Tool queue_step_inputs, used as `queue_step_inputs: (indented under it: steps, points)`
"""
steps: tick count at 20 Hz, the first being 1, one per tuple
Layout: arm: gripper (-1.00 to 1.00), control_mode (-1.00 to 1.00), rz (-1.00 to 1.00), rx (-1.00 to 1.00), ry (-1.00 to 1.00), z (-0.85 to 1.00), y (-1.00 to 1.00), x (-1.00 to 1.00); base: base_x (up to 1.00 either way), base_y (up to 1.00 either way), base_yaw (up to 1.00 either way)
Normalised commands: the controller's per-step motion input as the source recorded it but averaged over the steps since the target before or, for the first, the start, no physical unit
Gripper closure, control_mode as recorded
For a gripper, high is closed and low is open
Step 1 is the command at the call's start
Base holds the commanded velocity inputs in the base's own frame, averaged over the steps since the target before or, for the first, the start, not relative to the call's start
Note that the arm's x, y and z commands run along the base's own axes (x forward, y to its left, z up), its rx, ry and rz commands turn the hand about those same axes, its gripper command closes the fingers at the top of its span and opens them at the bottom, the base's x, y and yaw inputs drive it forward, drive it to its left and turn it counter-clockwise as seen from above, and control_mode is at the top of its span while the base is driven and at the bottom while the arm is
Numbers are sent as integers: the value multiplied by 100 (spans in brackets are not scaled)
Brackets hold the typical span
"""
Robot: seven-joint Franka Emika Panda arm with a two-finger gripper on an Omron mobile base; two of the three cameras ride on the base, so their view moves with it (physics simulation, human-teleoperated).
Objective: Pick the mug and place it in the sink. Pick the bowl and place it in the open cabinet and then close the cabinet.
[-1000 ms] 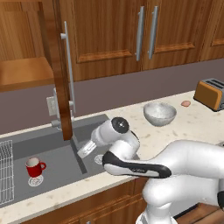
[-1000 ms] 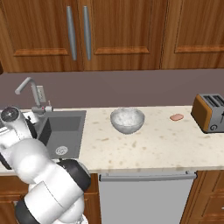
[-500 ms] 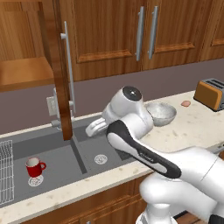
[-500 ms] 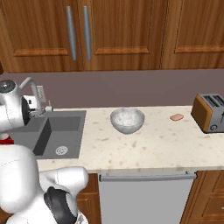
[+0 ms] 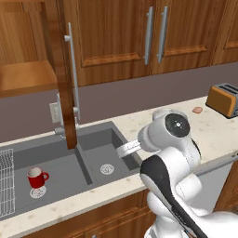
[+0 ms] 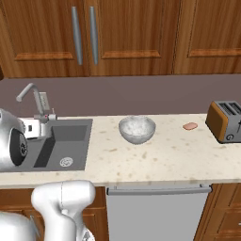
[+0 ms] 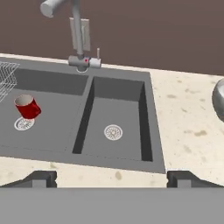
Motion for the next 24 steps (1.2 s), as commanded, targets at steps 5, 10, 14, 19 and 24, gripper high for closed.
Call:
queue_step_inputs:
  steps: [5, 10, 14, 19, 24]
  points:
    - [-100, -100, -15, 1, 11, 76, -59, -10, 0, 0, 0]
    - [-100, -100, -13, 1, 2, 41, -61, -12, 0, 0, 0]
    - [-100, -100, -11, 0, 0, 5, -50, -29, 0, 0, 0]
    - [-100, -100, -9, 0, 0, 0, -55, -25, 0, 0, 0]
    - [-100, -100, -2, 0, 0, 0, -54, 0, 0, 0, 0]
